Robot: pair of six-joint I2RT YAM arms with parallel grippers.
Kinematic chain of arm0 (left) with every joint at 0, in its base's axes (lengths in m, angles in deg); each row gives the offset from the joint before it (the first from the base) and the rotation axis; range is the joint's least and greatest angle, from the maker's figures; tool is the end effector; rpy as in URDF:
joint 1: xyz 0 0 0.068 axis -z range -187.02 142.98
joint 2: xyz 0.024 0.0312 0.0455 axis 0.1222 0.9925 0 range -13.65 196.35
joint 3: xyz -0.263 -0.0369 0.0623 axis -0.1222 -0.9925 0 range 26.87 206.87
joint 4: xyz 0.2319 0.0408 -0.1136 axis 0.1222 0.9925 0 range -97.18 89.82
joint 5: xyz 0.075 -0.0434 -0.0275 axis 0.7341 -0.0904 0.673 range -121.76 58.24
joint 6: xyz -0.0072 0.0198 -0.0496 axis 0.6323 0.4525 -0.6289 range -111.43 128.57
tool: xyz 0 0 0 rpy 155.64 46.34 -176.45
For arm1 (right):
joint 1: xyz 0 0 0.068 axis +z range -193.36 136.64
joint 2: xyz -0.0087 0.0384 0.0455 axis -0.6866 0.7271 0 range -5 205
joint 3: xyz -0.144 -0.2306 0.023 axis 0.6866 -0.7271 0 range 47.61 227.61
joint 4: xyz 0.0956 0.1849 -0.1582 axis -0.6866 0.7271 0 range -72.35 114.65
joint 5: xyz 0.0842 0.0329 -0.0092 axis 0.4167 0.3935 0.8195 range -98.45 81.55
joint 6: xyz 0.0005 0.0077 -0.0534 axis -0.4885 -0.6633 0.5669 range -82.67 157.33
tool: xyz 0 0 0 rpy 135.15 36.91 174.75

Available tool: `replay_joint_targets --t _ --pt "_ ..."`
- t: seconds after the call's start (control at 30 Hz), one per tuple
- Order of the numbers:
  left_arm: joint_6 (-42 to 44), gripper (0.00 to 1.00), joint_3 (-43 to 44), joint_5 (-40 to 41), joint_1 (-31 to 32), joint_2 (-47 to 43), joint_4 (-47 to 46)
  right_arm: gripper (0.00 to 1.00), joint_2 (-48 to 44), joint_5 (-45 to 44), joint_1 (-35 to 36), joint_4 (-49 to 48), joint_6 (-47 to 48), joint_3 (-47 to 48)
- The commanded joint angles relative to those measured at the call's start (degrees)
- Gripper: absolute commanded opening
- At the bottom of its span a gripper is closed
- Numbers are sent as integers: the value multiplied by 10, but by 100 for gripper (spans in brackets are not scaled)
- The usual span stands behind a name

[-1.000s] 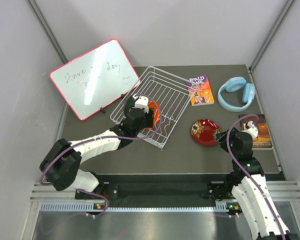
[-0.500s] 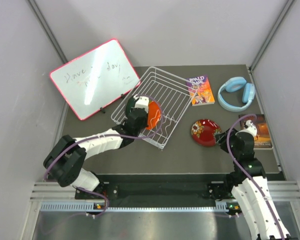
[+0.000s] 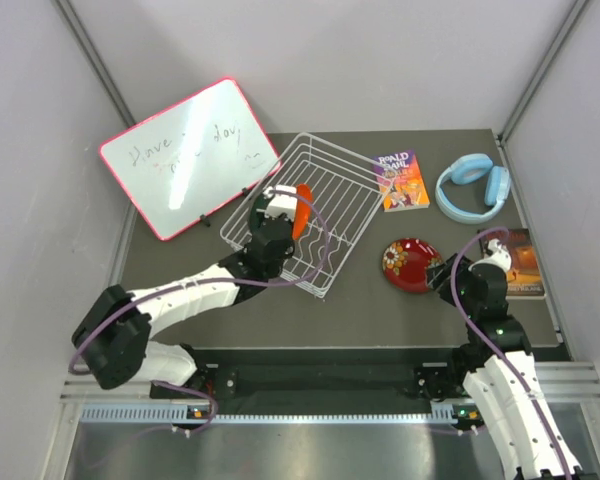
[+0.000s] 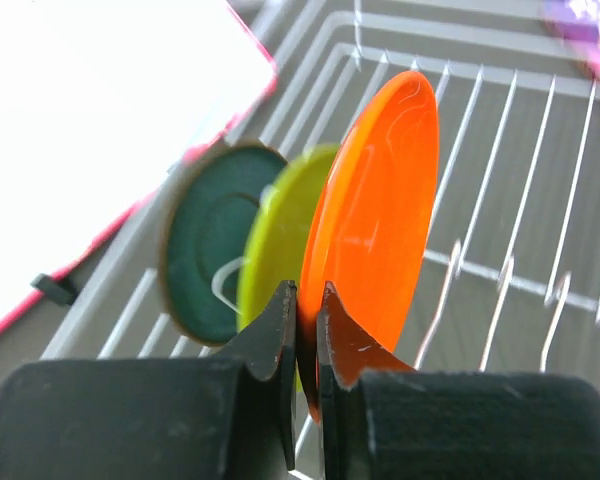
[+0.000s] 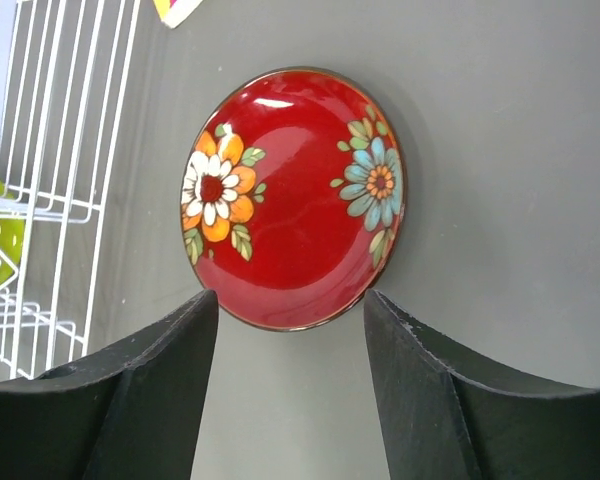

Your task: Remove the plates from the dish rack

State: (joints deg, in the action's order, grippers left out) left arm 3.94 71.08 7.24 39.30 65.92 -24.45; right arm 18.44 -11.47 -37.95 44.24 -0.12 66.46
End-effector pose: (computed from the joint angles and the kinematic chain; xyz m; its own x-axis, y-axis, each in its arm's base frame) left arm 0.2258 -0.2038 0.2487 -0.2258 0.1457 -0.9632 0.1311 0.9843 0.1182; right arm 0.1201 0.0095 0.2020 -0.4392 0.5684 -0.6958 0.2744 0.8223 0.4985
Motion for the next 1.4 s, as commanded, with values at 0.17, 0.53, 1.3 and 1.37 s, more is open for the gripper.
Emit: replay_joint_targets --t 0.17,0.53,1.3,1.37 --pt "-29 0 31 -19 -6 -128 70 64 20 93 18 -81 27 11" --pt "-259 0 -16 -335 -3 -185 71 65 20 199 100 -260 -9 -39" --pt "-301 0 -41 -312 105 -107 -2 63 102 67 211 -365 -48 -68" --pt "-293 0 -35 -292 104 -117 21 64 36 16 211 -307 -49 -70"
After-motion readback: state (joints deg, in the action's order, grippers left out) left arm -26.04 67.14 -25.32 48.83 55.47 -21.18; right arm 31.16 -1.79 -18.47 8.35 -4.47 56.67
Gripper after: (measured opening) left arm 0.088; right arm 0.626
